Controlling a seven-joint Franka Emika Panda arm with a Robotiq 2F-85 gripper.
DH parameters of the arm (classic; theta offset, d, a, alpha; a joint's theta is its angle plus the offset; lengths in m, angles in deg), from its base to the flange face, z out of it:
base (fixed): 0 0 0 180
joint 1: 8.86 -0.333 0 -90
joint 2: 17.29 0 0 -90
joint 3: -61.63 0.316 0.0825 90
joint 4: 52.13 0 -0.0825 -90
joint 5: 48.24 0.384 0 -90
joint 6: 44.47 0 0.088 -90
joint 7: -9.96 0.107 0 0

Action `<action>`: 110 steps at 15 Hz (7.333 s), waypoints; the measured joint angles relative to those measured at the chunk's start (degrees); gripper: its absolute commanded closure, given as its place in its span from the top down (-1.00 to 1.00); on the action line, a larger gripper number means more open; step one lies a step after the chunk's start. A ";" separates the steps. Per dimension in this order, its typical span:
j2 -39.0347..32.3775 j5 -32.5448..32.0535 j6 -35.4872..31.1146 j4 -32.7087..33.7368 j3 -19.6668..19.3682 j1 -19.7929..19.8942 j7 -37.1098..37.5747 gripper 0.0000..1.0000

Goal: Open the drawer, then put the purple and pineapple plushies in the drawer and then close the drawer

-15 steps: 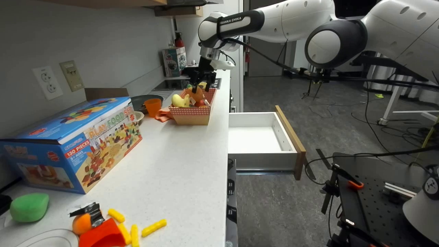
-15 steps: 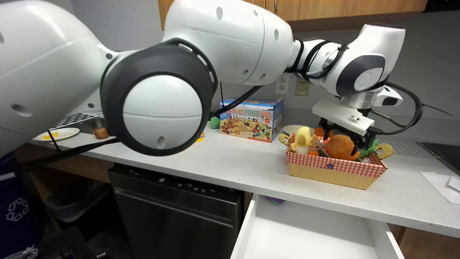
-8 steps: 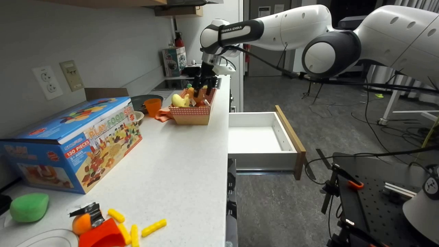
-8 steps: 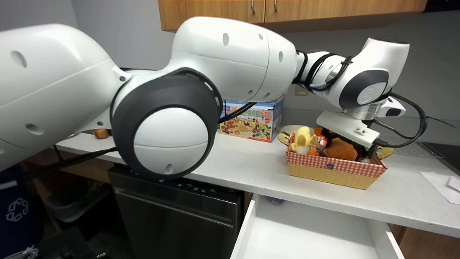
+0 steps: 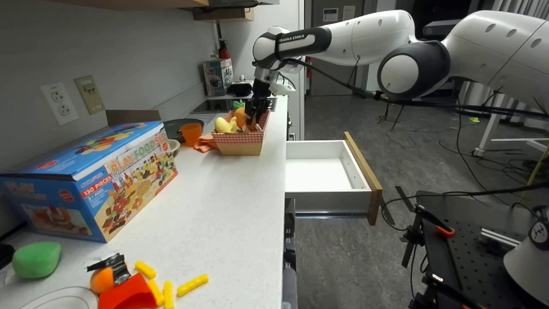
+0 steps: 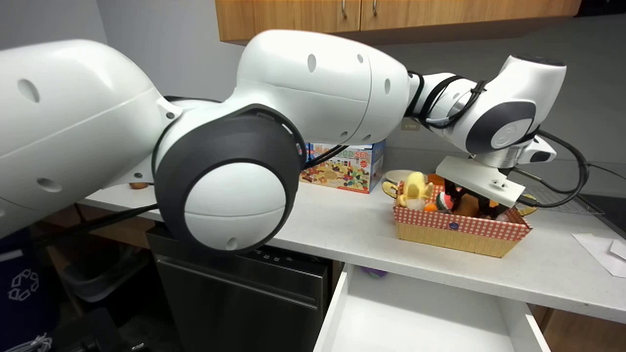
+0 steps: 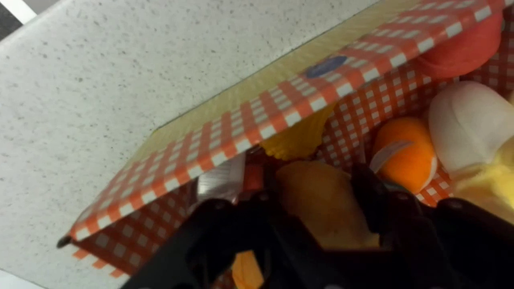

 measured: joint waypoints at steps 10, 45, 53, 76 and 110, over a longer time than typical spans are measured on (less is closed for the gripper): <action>-0.18 0.00 -1.83 0.08 0.52 0.26 -0.27 -0.95; 32.15 -4.82 16.88 -32.42 -9.30 -0.99 44.79 -0.95; 36.71 -3.17 6.81 -57.79 -14.29 0.17 51.72 -0.25; 51.66 -7.89 -15.00 -83.08 -19.19 -7.08 27.65 1.00; 35.68 -33.14 -3.21 -81.74 -19.69 -4.94 -6.87 1.00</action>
